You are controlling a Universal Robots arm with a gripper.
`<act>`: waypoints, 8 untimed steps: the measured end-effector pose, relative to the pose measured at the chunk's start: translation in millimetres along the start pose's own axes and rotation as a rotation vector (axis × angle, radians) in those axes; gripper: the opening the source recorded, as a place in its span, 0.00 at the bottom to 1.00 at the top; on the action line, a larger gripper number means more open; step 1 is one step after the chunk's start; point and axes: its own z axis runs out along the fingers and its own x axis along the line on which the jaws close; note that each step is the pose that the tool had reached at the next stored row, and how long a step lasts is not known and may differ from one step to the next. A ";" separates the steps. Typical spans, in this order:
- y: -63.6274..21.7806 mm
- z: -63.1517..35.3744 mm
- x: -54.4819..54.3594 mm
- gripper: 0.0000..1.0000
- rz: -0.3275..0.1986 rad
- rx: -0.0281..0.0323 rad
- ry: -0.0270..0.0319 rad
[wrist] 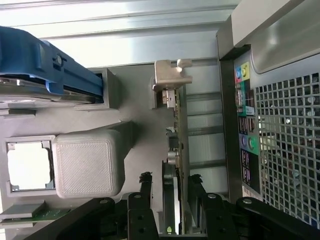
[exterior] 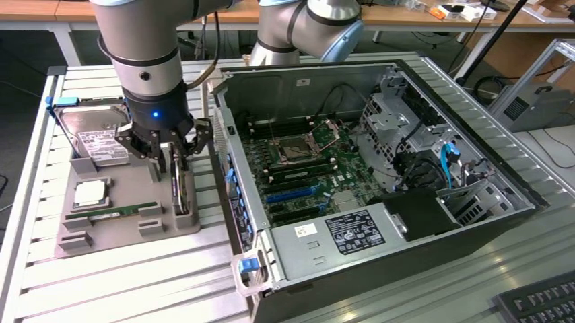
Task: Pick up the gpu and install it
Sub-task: 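Pick up the gpu and move the gpu toward the slot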
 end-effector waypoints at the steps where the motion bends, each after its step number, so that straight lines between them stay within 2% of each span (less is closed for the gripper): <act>1: 0.0 0.9 0.0 0.42 0.000 0.0000 -0.0001; 8: -0.1 7.7 0.2 0.42 0.000 0.0001 0.0000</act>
